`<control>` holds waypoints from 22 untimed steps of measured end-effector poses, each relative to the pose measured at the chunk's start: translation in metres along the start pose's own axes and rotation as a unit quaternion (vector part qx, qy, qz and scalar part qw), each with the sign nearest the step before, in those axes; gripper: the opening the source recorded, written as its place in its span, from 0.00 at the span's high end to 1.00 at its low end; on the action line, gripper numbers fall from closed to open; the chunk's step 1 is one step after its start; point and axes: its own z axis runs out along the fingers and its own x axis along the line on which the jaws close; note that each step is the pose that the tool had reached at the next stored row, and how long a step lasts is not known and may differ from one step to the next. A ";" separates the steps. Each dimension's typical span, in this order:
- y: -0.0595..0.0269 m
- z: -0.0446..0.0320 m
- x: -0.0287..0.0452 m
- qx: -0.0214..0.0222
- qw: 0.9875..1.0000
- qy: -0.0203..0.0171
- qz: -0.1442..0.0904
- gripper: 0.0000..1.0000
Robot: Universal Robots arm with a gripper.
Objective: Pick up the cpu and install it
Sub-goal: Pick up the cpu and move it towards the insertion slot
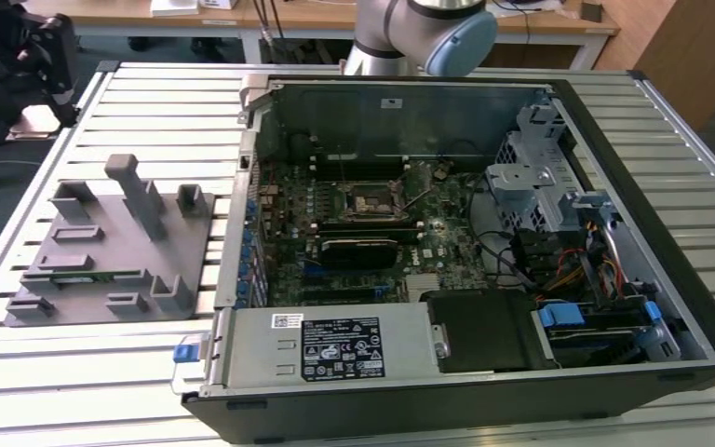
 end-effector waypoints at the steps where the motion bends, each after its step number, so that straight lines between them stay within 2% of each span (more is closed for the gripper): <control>1: 0.0000 0.0000 -0.0017 0.000 1.000 0.000 0.000 0.46; 22: 0.0004 0.0007 -0.0431 0.000 1.000 0.000 0.000 0.46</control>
